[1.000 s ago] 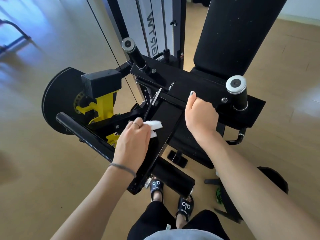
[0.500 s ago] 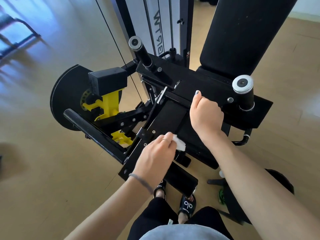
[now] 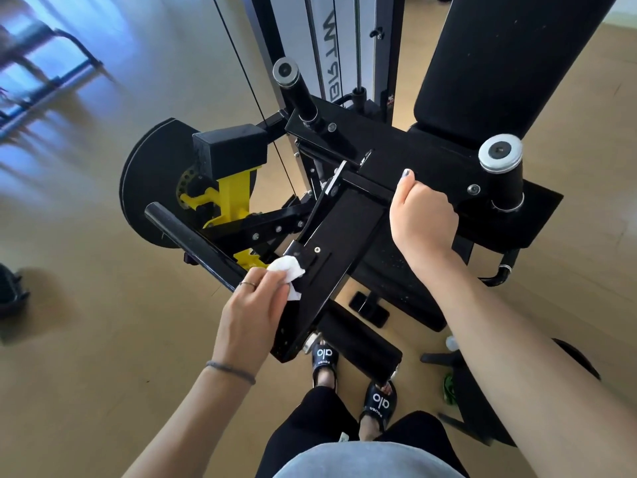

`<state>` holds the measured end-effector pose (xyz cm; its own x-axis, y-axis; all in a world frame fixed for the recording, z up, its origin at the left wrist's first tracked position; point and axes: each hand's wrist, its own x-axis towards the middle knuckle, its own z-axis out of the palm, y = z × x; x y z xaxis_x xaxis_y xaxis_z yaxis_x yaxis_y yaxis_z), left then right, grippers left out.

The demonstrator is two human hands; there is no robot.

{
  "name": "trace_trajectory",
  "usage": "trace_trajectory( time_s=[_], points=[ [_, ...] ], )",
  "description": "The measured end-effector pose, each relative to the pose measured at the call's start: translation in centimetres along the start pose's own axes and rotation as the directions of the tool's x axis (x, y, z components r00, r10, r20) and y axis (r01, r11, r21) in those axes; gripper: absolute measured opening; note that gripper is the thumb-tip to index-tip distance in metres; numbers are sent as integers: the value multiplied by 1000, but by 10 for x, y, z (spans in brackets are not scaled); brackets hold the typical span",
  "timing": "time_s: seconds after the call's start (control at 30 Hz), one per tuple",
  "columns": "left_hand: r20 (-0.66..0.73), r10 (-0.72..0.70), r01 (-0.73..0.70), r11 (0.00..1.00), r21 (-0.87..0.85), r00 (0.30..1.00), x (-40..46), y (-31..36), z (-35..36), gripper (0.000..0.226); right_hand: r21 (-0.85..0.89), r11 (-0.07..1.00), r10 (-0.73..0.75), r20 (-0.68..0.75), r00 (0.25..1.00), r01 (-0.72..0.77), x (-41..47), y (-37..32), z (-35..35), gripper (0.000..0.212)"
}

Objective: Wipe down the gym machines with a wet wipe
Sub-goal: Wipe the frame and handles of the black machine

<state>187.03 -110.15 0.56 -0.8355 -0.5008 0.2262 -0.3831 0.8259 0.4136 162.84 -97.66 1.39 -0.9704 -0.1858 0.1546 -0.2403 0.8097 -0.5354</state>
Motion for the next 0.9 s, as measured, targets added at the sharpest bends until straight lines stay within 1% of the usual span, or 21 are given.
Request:
trace_trajectory(
  time_s=[0.13, 0.23, 0.3, 0.4, 0.47, 0.53, 0.57, 0.6, 0.63, 0.67, 0.7, 0.73, 0.8, 0.87, 0.9],
  points=[
    [-22, 21, -20, 998, 52, 1000, 5, 7, 4, 9, 14, 1000, 9, 7, 1000, -9, 0, 0, 0, 64],
    [25, 102, -103, 993, 55, 995, -10, 9, 0, 19, 14, 1000, 12, 20, 1000, -12, 1, 0, 0, 63],
    [46, 142, -143, 989, 37, 989, -16, 10, 0, 19, 15, 1000, 13, 17, 1000, -14, 0, 0, 0, 62],
    [-23, 96, -96, 995, 1, 995, -3, 8, 6, 12, 30, 999, 32, 10, 999, -33, -2, -1, -1, 62],
    [-49, 81, -81, 997, 12, 995, 7, 6, 11, 9, 62, 996, 63, 14, 998, -64, -4, -4, -3, 60],
    [-43, 126, -125, 992, 19, 991, 10, 4, 14, 11, 144, 983, 114, 27, 993, -117, -7, -7, -5, 56],
    [-41, 167, -166, 986, 28, 985, 10, 2, 14, 12, 211, 965, 150, 43, 988, -156, -9, -8, -5, 51],
    [-45, 212, -211, 977, 39, 976, 9, -1, 15, 13, 305, 928, 206, 60, 977, -214, -14, -9, -2, 45],
    [-49, 250, -247, 968, 47, 967, 9, -5, 15, 14, 425, 858, 275, 96, 957, -289, -21, -12, 1, 40],
    [-44, 274, -272, 961, 46, 961, 8, -10, 17, 17, 542, 754, 349, 146, 926, -370, -32, -16, 5, 42],
    [-29, 286, -285, 958, 42, 958, 8, -16, 18, 21, 620, 646, 415, 204, 887, -445, -46, -20, 9, 51],
    [5, 298, -299, 954, 11, 954, 6, -21, 20, 26, 652, 564, 455, 266, 850, -507, -62, -26, 13, 59],
    [82, 349, -345, 937, -61, 933, 5, -33, 20, 33, 663, 455, 457, 400, 795, -595, -99, -40, 19, 62],
    [92, 444, -442, 896, -34, 891, 8, -41, 17, 32, 660, 336, 430, 527, 733, -672, -129, -55, 27, 63],
    [77, 484, -485, 875, -10, 872, 11, -43, 16, 30, 662, 292, 419, 560, 715, -690, -138, -60, 32, 63]
  ],
)
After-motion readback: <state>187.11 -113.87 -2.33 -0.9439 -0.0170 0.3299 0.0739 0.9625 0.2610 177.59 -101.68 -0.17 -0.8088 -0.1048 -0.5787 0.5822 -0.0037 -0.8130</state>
